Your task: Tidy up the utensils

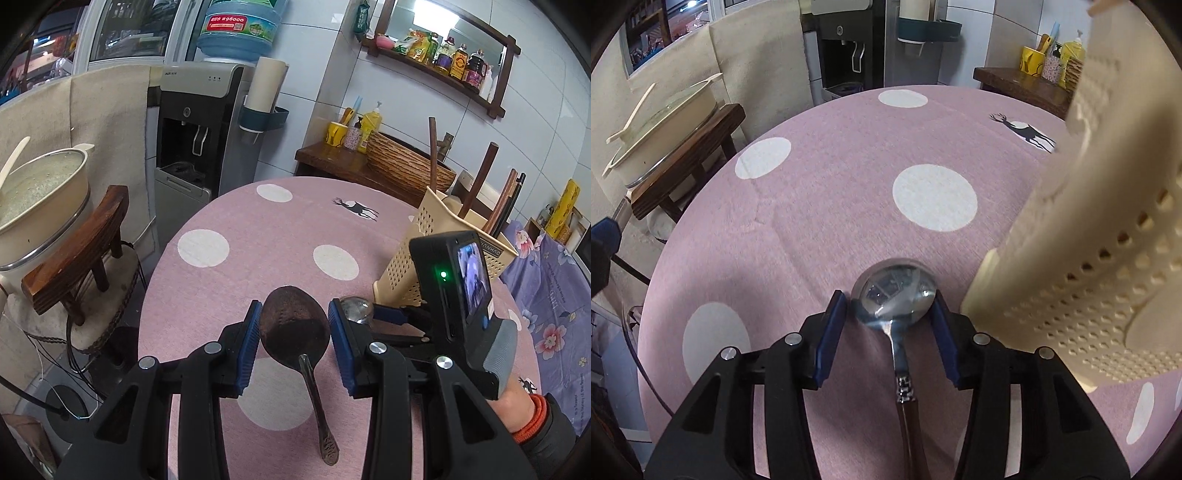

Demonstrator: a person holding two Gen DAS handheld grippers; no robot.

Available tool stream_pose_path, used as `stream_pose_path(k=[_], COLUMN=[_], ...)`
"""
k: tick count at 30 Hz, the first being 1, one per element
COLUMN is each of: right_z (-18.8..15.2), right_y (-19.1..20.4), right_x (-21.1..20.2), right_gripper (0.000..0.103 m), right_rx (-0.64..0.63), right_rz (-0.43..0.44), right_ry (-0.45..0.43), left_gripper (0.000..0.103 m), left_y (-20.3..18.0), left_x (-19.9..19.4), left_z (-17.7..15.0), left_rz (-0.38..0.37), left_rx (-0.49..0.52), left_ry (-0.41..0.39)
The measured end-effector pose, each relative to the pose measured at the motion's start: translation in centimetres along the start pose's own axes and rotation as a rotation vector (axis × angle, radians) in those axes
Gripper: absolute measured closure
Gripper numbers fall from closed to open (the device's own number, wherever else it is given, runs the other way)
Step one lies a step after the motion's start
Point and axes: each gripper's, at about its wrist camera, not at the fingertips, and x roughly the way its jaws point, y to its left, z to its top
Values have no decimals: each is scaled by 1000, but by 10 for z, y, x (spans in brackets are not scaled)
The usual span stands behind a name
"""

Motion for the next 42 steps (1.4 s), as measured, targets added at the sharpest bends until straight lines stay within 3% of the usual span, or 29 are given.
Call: stream_pose_path(k=[10,13,22,30,31,32,33,35,38,40,42], right_z=[3,-2,-32,-70,-73,-76,-76,-76,-76,-74,-73], right_y=[4,7,-12,-37,-39,-41,-43,-48,-50,-53,-51], right_x=[-1,-12,-111,-169,-172,-174,-175,-178,-179,-173,-168], right_gripper=[57,57,57,58,60,72,94,94,97,97,96], right_rx=[-20,-22,75,170,174,183,191,212,202,200,156], right_rz=[-22,-17,125,149,148,149,168,203,148,167,124], right_ry=[-7,-45,-267,-380,-388,-397,-393,-395,-409,-385,-358], left_gripper=[66,66,66,66,66,66,66,66,66,66,66], left_y=[0,-1,-10,-39,-44,-48,-54,-63,-74,-75,-70], left_x=[2,2,-9,-13,-14,-14,-15,-17,-18,-18,-17], left_z=[0,-1,2,1,1,1,1,3,7,8,9], left_rz=[3,3,-8,-42,-47,-52,-56,-65,-71,-65,-58], left_rx=[5,8,15,53,59,66,75,89,110,108,94], left_ry=[4,2,-28,-32,-35,-38,-42,-49,-66,-72,-71])
